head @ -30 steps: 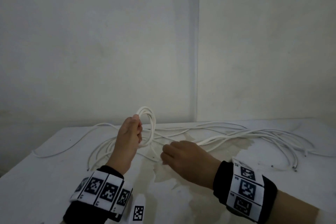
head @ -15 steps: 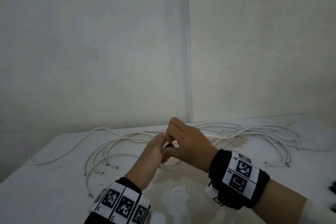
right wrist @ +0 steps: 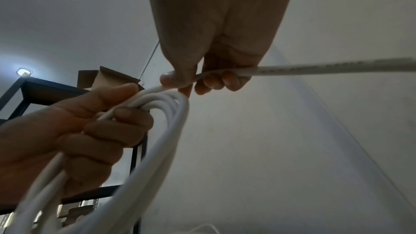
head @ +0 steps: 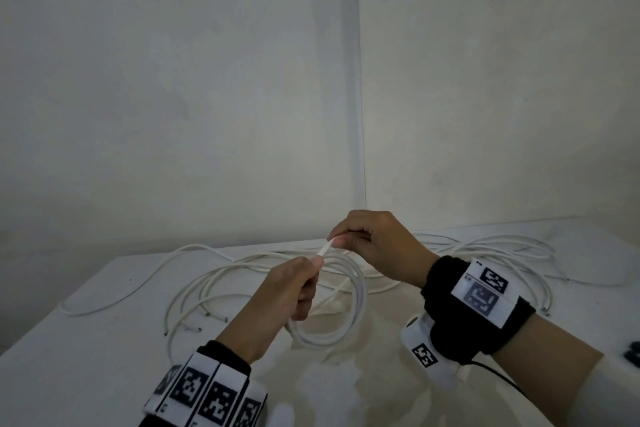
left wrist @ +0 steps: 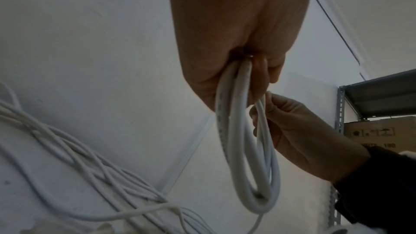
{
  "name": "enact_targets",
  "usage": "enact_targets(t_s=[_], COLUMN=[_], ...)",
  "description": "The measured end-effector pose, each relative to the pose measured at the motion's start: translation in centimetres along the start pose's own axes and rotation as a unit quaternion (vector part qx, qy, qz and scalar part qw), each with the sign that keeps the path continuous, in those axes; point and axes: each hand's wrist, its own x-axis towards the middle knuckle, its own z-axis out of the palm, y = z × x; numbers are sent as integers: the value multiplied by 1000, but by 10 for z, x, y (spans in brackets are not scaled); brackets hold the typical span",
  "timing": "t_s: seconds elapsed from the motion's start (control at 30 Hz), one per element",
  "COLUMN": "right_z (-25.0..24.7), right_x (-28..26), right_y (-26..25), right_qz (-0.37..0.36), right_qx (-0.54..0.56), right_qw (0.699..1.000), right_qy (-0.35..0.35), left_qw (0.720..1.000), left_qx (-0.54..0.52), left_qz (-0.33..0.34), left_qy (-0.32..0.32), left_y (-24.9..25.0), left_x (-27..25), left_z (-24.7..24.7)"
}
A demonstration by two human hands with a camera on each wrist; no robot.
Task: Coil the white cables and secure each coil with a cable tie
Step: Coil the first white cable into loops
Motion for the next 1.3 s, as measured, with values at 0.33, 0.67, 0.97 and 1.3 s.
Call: enact_targets(t_s=[0.33,0.67,0.97,1.3], right_z=[-7,-7,19,58], right_x=[-8,-23,-16,-30], right_y=[23,55,54,9], right_qz=[110,155,-34,-294], right_qx=[-38,-52,-254,-346], right_qw=[993,986,966,890], right_qy=[-5,14,-18,-40], left_qw=[980,936,914,930], left_qx=[-148,-248,-222,-80], left_qz=[73,128,169,164], left_qy=[110,213,294,319], left_y=[11,14,16,-1], left_x=[-5,-4,1,11], left_z=[-34,-71,-80,-51])
